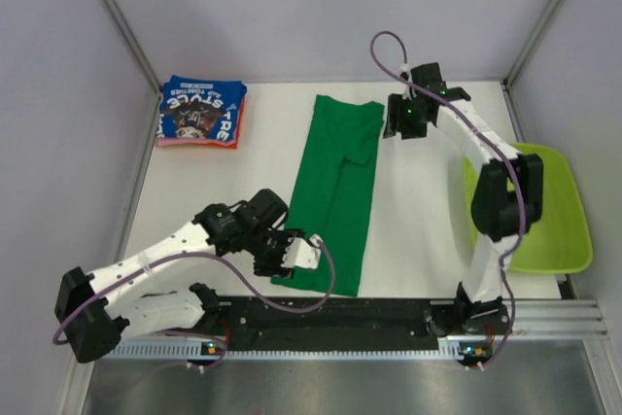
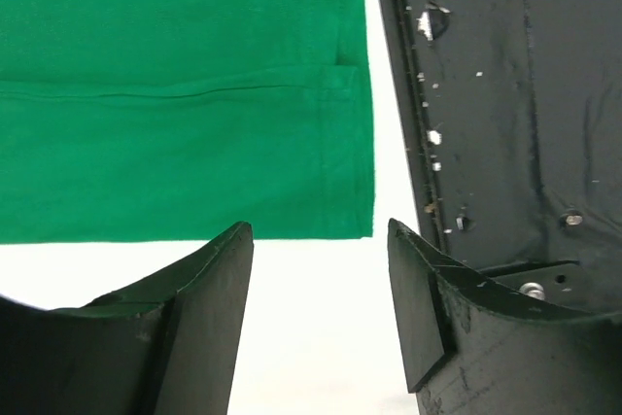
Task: Fold and stack the t-shirts
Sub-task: Rotate the tshirt 70 degrees, then grab the bottom of the folded rectangular tshirt with both arms
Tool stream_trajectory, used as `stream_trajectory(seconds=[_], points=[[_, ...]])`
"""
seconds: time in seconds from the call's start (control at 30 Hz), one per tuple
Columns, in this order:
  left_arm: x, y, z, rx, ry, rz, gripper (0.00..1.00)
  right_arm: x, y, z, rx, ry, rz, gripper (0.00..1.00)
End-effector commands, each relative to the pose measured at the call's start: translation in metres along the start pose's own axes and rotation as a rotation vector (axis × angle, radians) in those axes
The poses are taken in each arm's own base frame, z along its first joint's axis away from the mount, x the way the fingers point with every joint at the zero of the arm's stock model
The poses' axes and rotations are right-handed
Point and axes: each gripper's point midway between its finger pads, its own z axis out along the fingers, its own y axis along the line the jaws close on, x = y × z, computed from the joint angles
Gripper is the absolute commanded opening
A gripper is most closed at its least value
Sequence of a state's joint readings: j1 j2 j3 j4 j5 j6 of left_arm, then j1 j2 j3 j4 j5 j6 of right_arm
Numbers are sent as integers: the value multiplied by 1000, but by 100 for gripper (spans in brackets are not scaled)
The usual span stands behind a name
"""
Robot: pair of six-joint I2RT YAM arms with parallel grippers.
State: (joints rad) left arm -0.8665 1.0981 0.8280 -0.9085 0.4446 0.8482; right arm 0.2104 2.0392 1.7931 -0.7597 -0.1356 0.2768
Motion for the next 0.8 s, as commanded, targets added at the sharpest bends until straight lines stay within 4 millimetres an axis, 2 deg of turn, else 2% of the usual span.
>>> stream_trajectory(seconds=[0.0,0.1,0.13,0.17,0.2,0.3,0.37,0.47,0.53,0.57,0.67,0.77], points=[[7,15,-8,-125,11,107,63,21,103,-108,-308,-318,-418,55],[23,15,5,-131,44,121,66,104,142,-140,-514,-407,-810,56],[30,10,11,-108,53,124,66,138,149,-147,-585,-424,-943,74],[37,4,19,-77,61,129,67,163,155,-154,-651,-458,-1065,98],[43,-2,25,-51,64,133,68,202,154,-154,-734,-451,-1165,99],[56,-5,39,-42,81,141,69,268,157,-168,-905,-473,-1393,99],[64,-2,46,-57,103,150,69,300,148,-160,-915,-394,-1521,96],[74,0,54,-69,131,150,66,353,128,-131,-889,-208,-1723,91],[73,4,57,-83,133,124,61,378,119,-114,-861,-130,-1839,88],[71,2,58,-75,132,106,58,384,118,-107,-848,-119,-1865,86],[68,-5,60,-42,127,84,36,388,127,-92,-840,-183,-1885,76],[70,-13,60,-19,139,74,17,388,136,-87,-828,-239,-1884,64]])
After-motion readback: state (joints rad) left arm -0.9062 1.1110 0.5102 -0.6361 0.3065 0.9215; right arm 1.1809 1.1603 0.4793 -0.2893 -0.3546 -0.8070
